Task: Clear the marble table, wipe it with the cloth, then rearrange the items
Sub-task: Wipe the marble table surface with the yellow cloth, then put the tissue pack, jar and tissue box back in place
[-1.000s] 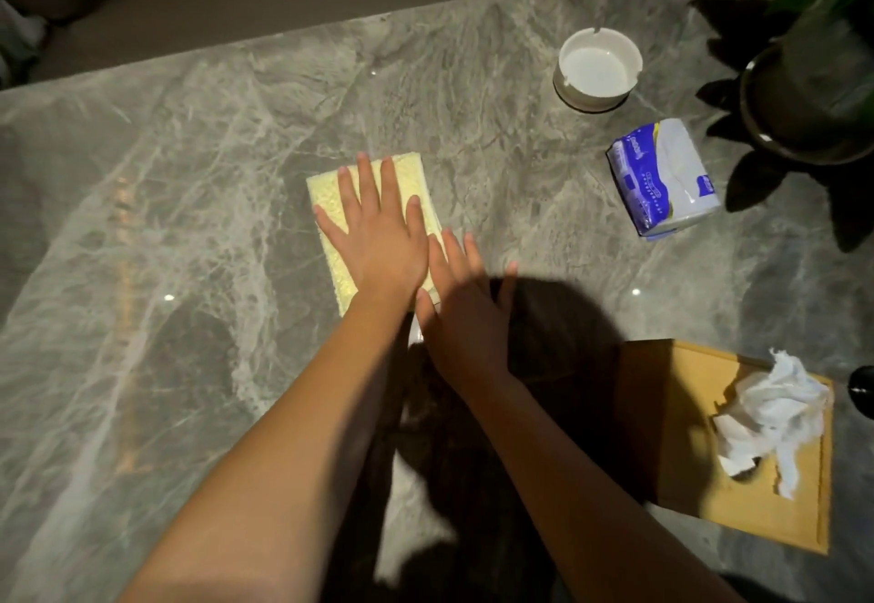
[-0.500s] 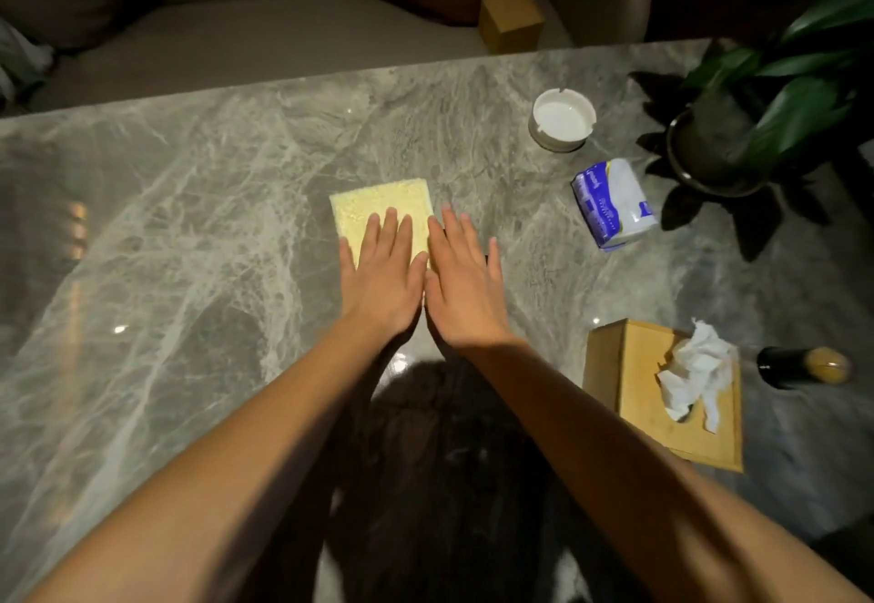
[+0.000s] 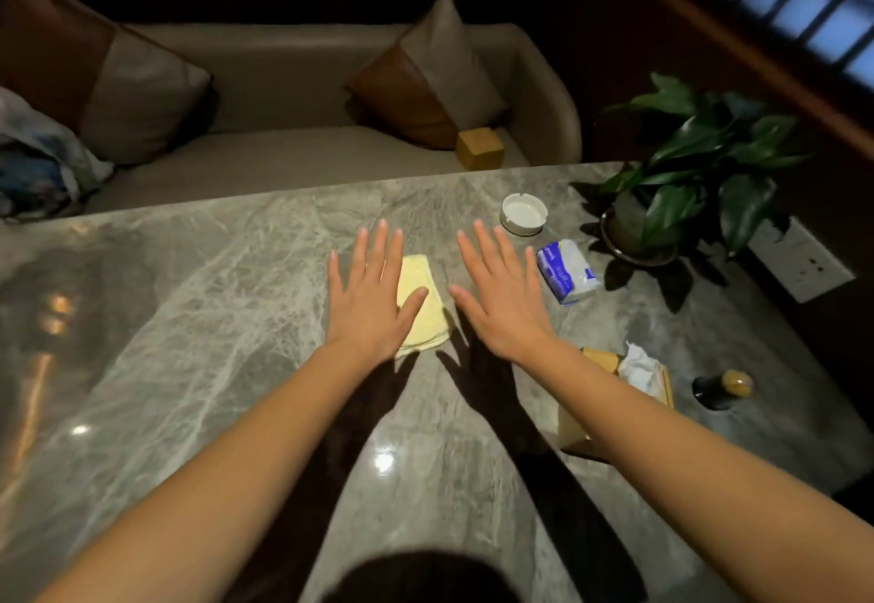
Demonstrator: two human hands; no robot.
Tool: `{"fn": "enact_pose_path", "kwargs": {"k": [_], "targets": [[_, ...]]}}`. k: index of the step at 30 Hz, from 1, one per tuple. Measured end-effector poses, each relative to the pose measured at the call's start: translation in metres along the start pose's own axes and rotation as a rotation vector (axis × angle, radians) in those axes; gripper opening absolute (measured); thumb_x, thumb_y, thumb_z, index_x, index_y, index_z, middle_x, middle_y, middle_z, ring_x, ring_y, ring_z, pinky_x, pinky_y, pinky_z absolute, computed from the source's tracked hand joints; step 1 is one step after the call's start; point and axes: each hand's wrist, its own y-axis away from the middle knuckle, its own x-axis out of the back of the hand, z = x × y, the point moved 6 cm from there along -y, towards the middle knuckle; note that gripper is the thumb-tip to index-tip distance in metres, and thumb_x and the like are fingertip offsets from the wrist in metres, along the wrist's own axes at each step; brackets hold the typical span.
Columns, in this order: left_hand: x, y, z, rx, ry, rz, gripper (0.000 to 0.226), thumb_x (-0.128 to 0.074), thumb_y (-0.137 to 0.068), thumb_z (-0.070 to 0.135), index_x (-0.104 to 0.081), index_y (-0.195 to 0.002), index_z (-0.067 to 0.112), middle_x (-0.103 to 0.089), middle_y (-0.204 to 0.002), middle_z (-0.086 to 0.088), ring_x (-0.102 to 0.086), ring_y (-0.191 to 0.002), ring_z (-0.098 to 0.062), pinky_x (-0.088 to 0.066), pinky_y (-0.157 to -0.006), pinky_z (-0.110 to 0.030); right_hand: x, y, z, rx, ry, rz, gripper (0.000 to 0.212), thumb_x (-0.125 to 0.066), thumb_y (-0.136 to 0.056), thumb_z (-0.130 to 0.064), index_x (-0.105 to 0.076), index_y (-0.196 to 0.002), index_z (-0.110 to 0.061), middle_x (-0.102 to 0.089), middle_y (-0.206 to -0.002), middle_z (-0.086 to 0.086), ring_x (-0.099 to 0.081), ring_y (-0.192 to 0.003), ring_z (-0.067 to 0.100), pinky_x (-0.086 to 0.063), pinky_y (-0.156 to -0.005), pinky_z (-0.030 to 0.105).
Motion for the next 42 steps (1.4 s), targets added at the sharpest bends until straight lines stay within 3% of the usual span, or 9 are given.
{"fn": "enact_pose_path", "kwargs": {"k": [9, 16, 24, 29, 32, 36, 39, 42], "targets": [[0.016, -0.009, 0.045, -0.008, -0.070, 0.024, 0.072, -0.010, -0.091, 0.061, 0.018, -0.147, 0.026, 0.018, -0.159, 0.002, 0.024, -0.144, -0.016, 0.016, -0.114, -0.048, 0.009, -0.011, 0.063, -0.018, -0.055, 0.009, 0.062, -0.013, -0.098, -0.052, 0.003, -0.153, -0.030, 0.007, -0.163, -0.005, 0.013, -0.149, 0.018, 0.007, -0.117, 0.050], [-0.016, -0.040, 0.101, 0.023, -0.062, -0.033, 0.071, -0.014, -0.093, 0.058, 0.018, -0.148, 0.026, 0.020, -0.159, 0.003, 0.026, -0.142, -0.013, 0.019, -0.112, -0.046, -0.009, -0.020, 0.136, -0.012, -0.120, -0.063, 0.061, -0.020, -0.101, -0.049, -0.002, -0.154, -0.025, 0.004, -0.163, -0.004, 0.007, -0.150, 0.020, 0.002, -0.118, 0.051], [-0.075, -0.084, 0.159, 0.135, 0.006, -0.157, 0.071, -0.018, -0.095, 0.056, 0.011, -0.150, 0.022, 0.016, -0.160, 0.001, 0.017, -0.147, -0.019, 0.011, -0.116, -0.051, -0.021, -0.055, 0.216, -0.044, -0.091, -0.115, 0.059, -0.022, -0.101, -0.048, -0.007, -0.154, -0.026, 0.000, -0.163, -0.003, 0.005, -0.150, 0.020, 0.000, -0.119, 0.054], [-0.113, -0.113, 0.178, 0.154, 0.058, -0.245, 0.072, -0.017, -0.094, 0.058, 0.013, -0.149, 0.023, 0.018, -0.159, 0.003, 0.020, -0.146, -0.017, 0.017, -0.113, -0.046, -0.039, -0.073, 0.235, -0.057, -0.157, -0.171, 0.058, -0.023, -0.102, -0.045, -0.006, -0.154, -0.027, 0.001, -0.163, -0.001, 0.008, -0.150, 0.020, 0.004, -0.118, 0.052], [-0.126, -0.137, 0.181, 0.172, 0.153, -0.254, 0.071, -0.024, -0.095, 0.054, 0.008, -0.151, 0.022, 0.011, -0.161, 0.003, 0.009, -0.148, -0.017, 0.005, -0.117, -0.046, -0.050, -0.090, 0.247, -0.104, -0.299, -0.204, 0.058, -0.029, -0.103, -0.041, -0.007, -0.154, -0.025, 0.002, -0.163, 0.001, 0.008, -0.150, 0.021, 0.005, -0.118, 0.047], [-0.139, -0.172, 0.177, 0.324, 0.575, -0.131, 0.060, -0.044, -0.096, 0.029, -0.019, -0.148, 0.009, -0.026, -0.155, -0.011, -0.030, -0.140, -0.025, -0.025, -0.112, -0.039, -0.061, -0.115, 0.259, -0.175, -0.463, -0.172, 0.059, -0.039, -0.101, -0.036, -0.016, -0.153, -0.018, -0.006, -0.163, 0.005, -0.005, -0.150, 0.022, -0.006, -0.117, 0.037], [-0.160, -0.196, 0.162, 0.545, 0.672, -0.133, 0.058, -0.048, -0.095, 0.021, -0.025, -0.144, 0.001, -0.031, -0.150, -0.018, -0.035, -0.137, -0.030, -0.027, -0.112, -0.036, -0.072, -0.135, 0.269, -0.221, -0.558, -0.129, 0.054, -0.045, -0.100, -0.028, -0.028, -0.148, -0.009, -0.026, -0.157, 0.011, -0.024, -0.144, 0.027, -0.021, -0.114, 0.037], [-0.176, -0.215, 0.152, 0.626, 0.713, -0.133, 0.057, -0.052, -0.093, 0.018, -0.030, -0.141, -0.002, -0.040, -0.144, -0.021, -0.042, -0.131, -0.030, -0.032, -0.108, -0.035, -0.083, -0.151, 0.275, -0.267, -0.603, -0.117, 0.045, -0.045, -0.100, -0.025, -0.039, -0.141, -0.007, -0.043, -0.141, 0.015, -0.046, -0.128, 0.031, -0.039, -0.103, 0.041]]}}
